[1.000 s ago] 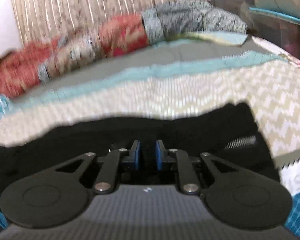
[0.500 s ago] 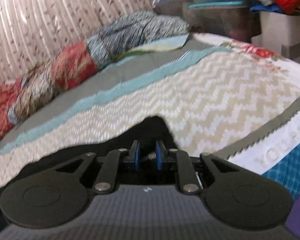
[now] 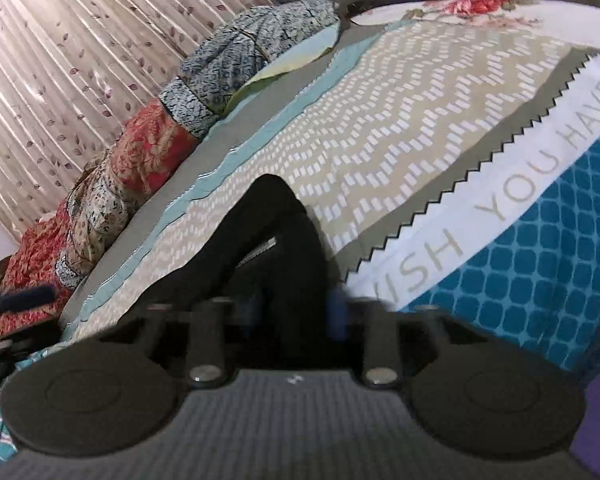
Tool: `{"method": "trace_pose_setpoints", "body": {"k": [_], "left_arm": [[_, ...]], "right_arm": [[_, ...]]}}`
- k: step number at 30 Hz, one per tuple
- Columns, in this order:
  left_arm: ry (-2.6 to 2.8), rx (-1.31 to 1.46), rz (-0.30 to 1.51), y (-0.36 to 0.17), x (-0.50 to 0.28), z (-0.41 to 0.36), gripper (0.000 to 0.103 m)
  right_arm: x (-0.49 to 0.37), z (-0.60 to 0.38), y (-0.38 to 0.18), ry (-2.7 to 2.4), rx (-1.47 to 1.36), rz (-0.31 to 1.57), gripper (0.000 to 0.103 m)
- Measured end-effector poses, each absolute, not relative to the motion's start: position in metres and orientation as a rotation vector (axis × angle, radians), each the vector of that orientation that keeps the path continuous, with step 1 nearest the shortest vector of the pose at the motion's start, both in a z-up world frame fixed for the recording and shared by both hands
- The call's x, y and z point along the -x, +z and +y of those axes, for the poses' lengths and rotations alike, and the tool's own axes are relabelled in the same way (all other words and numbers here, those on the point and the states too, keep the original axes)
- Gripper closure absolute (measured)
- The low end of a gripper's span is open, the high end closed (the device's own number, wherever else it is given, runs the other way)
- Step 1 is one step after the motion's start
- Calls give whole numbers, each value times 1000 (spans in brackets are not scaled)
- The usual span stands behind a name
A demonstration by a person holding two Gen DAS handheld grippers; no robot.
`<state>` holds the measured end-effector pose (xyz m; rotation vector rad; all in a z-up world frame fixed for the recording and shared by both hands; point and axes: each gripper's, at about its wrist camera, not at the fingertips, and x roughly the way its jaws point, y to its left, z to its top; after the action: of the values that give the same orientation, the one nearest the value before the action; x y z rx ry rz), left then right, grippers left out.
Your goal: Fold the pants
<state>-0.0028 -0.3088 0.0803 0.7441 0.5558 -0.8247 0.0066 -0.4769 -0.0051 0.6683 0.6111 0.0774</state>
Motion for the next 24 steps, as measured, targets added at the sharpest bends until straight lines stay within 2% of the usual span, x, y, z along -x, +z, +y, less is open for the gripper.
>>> {"method": "trace_pose_setpoints", "body": {"k": [1, 3, 4, 6, 12, 14, 18, 21, 24], "left_arm": [[-817, -797, 558, 69, 2, -325, 59], [-794, -853, 586, 51, -5, -343, 81], [-774, -866, 601, 45, -10, -346, 97], [-726, -838, 607, 44, -20, -342, 97], [-766, -374, 764, 107, -48, -283, 97], [-780, -270, 791, 124, -47, -268, 97], [-852, 25, 869, 149, -44, -228, 97], [-883, 261, 910, 154, -44, -192, 97], [-820, 313, 944, 142, -47, -173, 98]], "right_arm": [[-1, -472, 2, 95, -655, 584, 87], [11, -465, 19, 133, -631, 546, 88], [16, -463, 25, 148, -629, 534, 88], [29, -455, 34, 182, -607, 514, 88], [37, -441, 5, 172, -599, 635, 88], [37, -440, 6, 228, -615, 629, 88], [42, -418, 21, 278, -468, 635, 88], [44, -413, 26, 188, -372, 619, 88], [37, -427, 19, 135, -498, 634, 88]]}}
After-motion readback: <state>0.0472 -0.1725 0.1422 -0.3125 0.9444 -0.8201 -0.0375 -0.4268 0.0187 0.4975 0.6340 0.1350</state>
